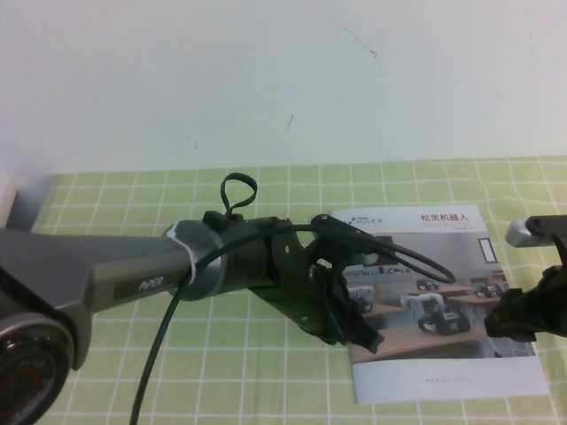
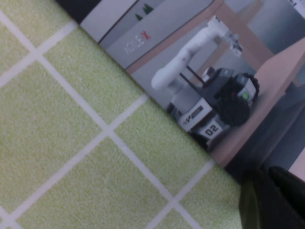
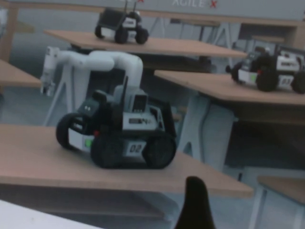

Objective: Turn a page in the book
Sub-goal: Open the closed book

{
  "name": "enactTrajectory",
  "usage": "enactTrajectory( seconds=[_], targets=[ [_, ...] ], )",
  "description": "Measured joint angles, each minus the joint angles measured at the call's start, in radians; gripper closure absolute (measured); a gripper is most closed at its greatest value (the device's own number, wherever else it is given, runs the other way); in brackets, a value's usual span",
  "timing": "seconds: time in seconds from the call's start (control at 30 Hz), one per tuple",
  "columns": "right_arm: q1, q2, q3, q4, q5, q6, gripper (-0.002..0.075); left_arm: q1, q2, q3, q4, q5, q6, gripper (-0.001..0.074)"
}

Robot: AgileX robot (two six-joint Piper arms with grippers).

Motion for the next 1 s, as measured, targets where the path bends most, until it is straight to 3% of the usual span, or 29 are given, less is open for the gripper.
enactTrajectory(
  seconds=[1.0],
  targets=[
    [-0.002, 0.029, 0.000, 0.222, -0.023, -0.024, 0.0233, 0.000, 0.000, 0.000, 0.000, 0.002, 0.000, 0.0738]
  ],
)
